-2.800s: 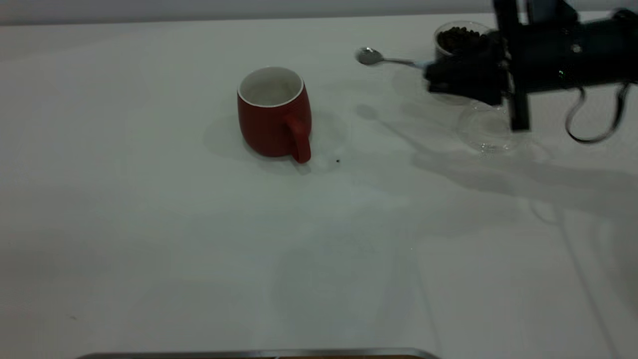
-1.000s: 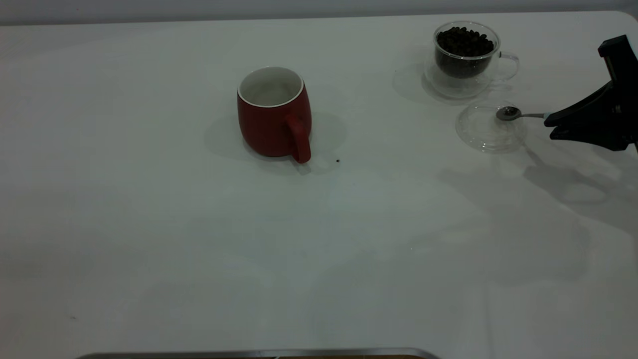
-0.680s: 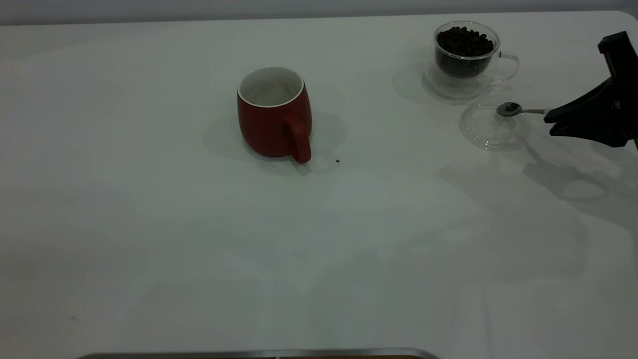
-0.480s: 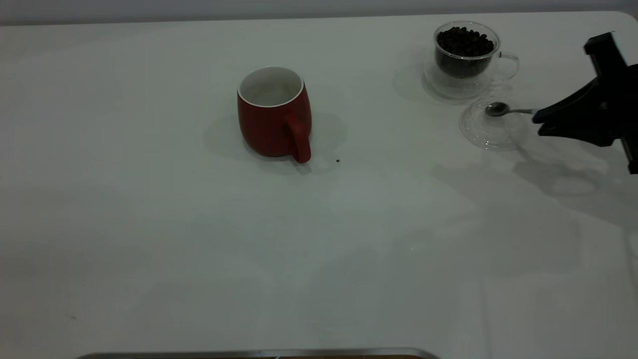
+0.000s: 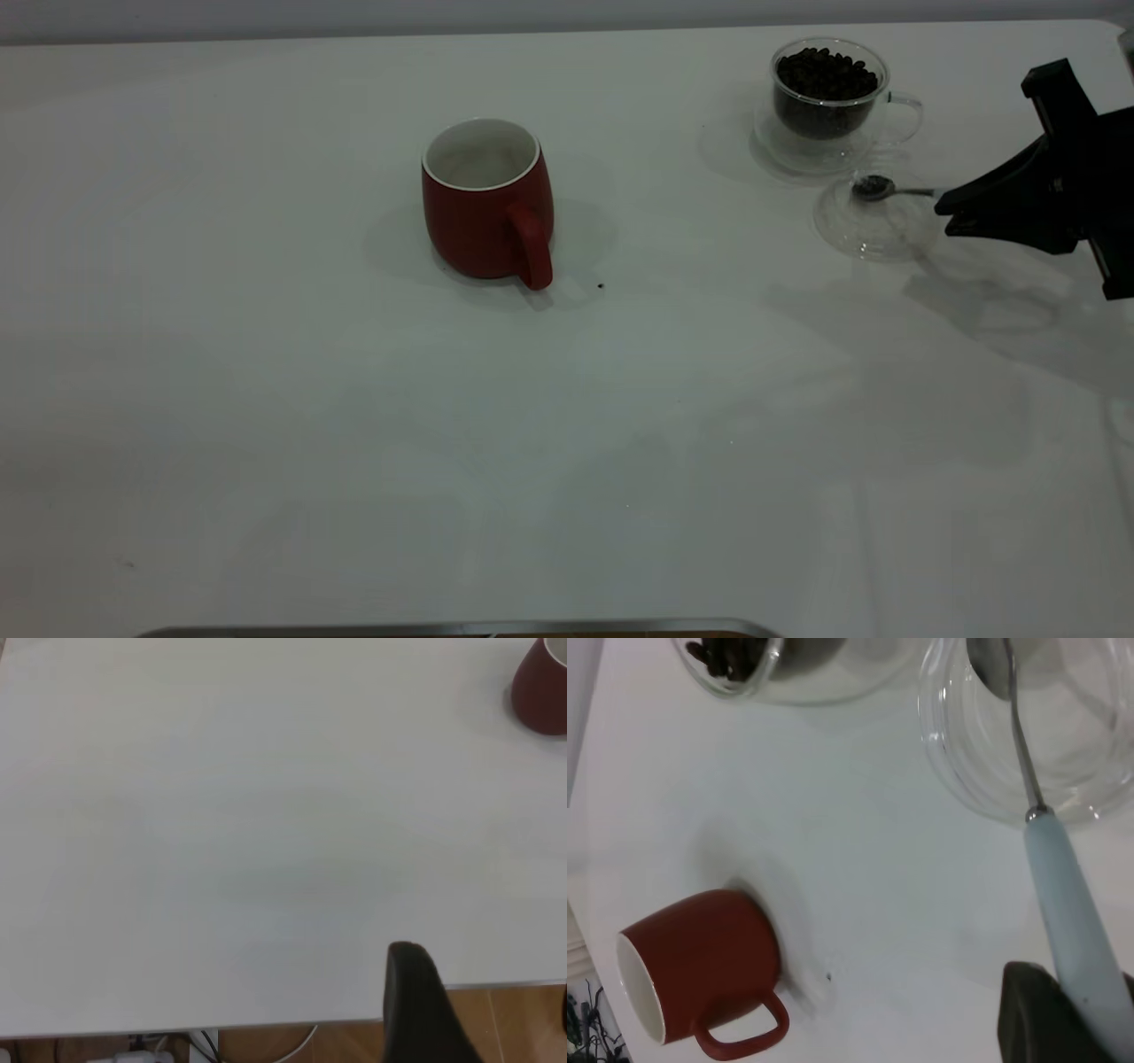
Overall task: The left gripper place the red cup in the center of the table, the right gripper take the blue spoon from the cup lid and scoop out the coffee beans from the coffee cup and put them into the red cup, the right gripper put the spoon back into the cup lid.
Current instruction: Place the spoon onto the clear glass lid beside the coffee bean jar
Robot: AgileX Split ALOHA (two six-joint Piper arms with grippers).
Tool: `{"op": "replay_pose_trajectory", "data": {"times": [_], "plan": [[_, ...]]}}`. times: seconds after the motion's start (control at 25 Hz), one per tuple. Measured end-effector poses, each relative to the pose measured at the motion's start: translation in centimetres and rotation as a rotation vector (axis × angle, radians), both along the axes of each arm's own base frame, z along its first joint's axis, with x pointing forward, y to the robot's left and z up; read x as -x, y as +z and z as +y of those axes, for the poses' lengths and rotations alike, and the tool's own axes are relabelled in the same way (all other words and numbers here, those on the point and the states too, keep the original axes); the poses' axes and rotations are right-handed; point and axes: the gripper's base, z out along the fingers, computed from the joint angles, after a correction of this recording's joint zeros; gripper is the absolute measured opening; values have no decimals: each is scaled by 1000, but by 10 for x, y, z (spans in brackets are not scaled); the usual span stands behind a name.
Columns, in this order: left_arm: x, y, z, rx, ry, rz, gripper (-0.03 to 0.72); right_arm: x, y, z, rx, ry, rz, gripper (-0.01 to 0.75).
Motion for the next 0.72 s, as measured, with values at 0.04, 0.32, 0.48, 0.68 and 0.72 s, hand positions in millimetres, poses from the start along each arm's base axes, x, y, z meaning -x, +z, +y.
{"op": "replay_pose_trajectory", "data": {"times": [0.04,0.32,0.48,0.68,0.72], "plan": [[0,0,0,0,0,0,451,0,0,0,1,2,-3,95],[0,0,0,-2,-1,0,451,2,-8,1,-2,6,18,95],[0,0,0,-2,-1,0,451,4,-14,3,-13,32,10,95],[0,0,0,-2,-1,0,451,5,-16,3,4,61,-9,95],[0,0,0,-2,-1,0,451,5,-16,3,8,67,-16,95]]}}
